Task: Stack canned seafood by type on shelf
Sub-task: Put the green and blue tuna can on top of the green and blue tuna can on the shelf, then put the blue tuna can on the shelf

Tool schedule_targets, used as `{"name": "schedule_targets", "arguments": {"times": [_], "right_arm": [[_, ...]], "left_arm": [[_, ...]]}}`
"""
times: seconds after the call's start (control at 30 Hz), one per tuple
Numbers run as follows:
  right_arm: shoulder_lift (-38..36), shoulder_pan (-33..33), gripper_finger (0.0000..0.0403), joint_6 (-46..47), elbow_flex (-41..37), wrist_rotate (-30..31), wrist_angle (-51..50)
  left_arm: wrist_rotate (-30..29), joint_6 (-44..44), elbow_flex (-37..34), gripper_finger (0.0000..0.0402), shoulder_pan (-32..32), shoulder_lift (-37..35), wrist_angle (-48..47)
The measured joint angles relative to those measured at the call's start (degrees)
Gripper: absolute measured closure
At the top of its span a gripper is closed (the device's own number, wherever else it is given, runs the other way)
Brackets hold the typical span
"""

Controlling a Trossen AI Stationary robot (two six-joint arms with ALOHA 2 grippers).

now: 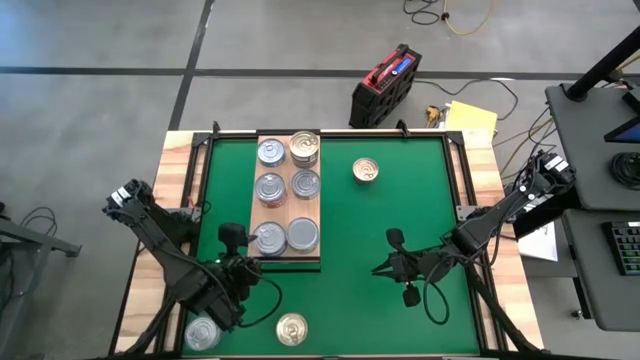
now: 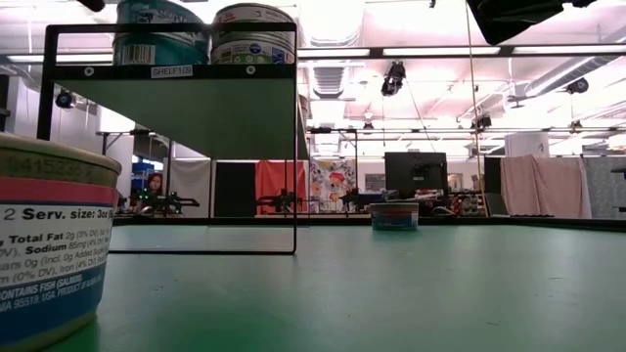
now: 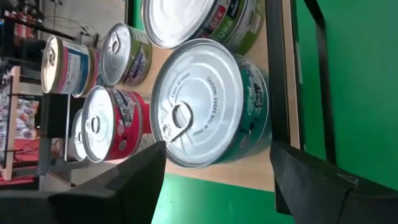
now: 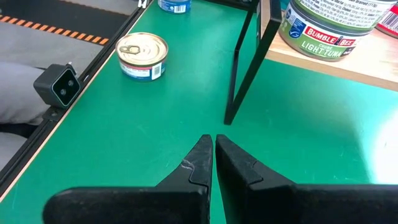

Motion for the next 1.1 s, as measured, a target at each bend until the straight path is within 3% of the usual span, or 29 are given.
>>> {"name": "schedule_targets", "arguments": {"times": [0.3,0.6,0.9,1.1], "right_arm": [[0.0,0.0,0.039,0.0,0.0,-0.13,-0.14],[0.0,0.0,0.039,1.48,0.0,0.07,-0.45],[0.0,0.0,0.039,6.24,-1.27,0.07,0.51],[0.0,0.0,0.039,6.41,-1.53,0.09,0.76]], "left_arm": [[-1.96,-0.09,2.61,0.0131,-0.01,-0.02,-0.03],[0.36,-8.81,8.31,0.015,-2.88,-0.02,2.52],[10.17,-14.94,8.5,0.0167,-6.28,-0.02,12.6],[25.25,-29.51,8.48,0.0168,-6.85,0.0,14.51]]}}
